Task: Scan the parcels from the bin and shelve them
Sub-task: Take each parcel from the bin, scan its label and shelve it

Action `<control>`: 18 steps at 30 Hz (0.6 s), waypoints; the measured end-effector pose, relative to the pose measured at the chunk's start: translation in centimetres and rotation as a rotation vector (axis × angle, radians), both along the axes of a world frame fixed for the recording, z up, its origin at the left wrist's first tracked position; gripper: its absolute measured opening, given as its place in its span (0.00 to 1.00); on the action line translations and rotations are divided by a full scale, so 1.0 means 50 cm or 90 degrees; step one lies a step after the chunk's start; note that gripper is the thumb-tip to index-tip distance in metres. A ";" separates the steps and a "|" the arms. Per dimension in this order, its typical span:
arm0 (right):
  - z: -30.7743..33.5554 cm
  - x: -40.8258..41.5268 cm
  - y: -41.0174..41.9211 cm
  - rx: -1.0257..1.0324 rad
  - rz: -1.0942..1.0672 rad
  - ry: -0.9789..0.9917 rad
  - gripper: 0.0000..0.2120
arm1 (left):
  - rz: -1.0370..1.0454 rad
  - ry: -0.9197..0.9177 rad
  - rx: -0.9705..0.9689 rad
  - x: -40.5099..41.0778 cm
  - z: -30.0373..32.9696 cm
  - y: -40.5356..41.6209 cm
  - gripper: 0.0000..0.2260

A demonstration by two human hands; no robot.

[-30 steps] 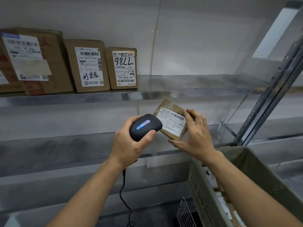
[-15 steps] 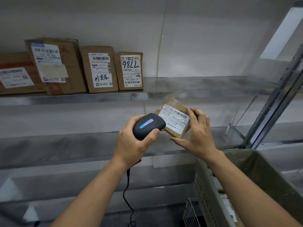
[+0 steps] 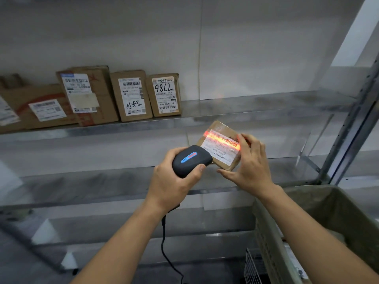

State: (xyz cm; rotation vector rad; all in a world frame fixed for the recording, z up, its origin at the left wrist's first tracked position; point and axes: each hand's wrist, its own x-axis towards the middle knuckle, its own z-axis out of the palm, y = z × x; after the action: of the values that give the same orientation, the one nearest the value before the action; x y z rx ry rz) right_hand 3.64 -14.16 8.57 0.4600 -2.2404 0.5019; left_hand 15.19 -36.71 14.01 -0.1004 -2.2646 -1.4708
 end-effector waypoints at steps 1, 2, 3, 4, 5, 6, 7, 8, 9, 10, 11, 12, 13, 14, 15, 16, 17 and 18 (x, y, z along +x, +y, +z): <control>-0.001 0.000 0.002 -0.003 0.004 0.001 0.56 | 0.000 0.008 -0.015 0.005 0.004 0.004 0.21; -0.002 0.000 0.004 -0.004 0.007 0.002 0.56 | -0.002 0.014 -0.031 0.008 0.007 0.006 0.22; -0.002 0.000 0.006 -0.004 0.011 0.002 0.56 | -0.004 0.017 -0.044 0.010 0.010 0.008 0.22; -0.003 0.001 0.008 -0.004 0.013 0.002 0.56 | -0.006 0.016 -0.053 0.012 0.012 0.010 0.22; -0.003 0.001 0.010 -0.006 0.016 0.004 0.56 | -0.008 0.015 -0.058 0.013 0.014 0.012 0.23; -0.003 0.002 0.012 -0.012 0.018 0.007 0.56 | -0.008 0.018 -0.062 0.015 0.015 0.015 0.23; -0.002 0.002 0.013 -0.018 0.019 0.011 0.56 | -0.005 0.022 -0.065 0.017 0.018 0.018 0.24; -0.001 0.003 0.015 -0.025 0.020 0.015 0.55 | -0.003 0.025 -0.066 0.019 0.020 0.022 0.24; 0.001 0.002 0.017 -0.032 0.022 0.019 0.55 | -0.001 0.028 -0.065 0.020 0.021 0.024 0.24; 0.003 0.000 0.019 -0.040 0.023 0.022 0.55 | -0.001 0.033 -0.064 0.021 0.021 0.026 0.25; 0.004 -0.002 0.021 -0.049 0.025 0.024 0.55 | -0.001 0.037 -0.063 0.020 0.023 0.027 0.25; 0.006 -0.006 0.022 -0.058 0.026 0.025 0.55 | -0.001 0.042 -0.064 0.020 0.023 0.027 0.25; 0.008 -0.010 0.023 -0.065 0.026 0.027 0.55 | -0.001 0.047 -0.065 0.017 0.024 0.026 0.25; 0.011 -0.015 0.023 -0.070 0.025 0.027 0.55 | -0.001 0.053 -0.062 0.014 0.025 0.025 0.26; 0.016 -0.021 0.022 -0.074 0.025 0.027 0.55 | 0.000 0.057 -0.057 0.009 0.027 0.023 0.26; 0.021 -0.025 0.021 -0.077 0.026 0.027 0.55 | -0.001 0.063 -0.052 0.004 0.030 0.021 0.26; 0.028 -0.029 0.020 -0.079 0.029 0.030 0.55 | 0.000 0.070 -0.047 -0.003 0.031 0.017 0.26; 0.037 -0.033 0.018 -0.081 0.031 0.033 0.55 | 0.004 0.079 -0.046 -0.011 0.032 0.012 0.26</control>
State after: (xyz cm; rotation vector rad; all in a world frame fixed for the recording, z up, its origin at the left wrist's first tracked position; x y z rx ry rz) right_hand 1.99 -13.26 10.40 0.4572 -2.1372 0.6462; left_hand 14.66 -36.12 15.61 -0.2005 -2.2156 -1.3417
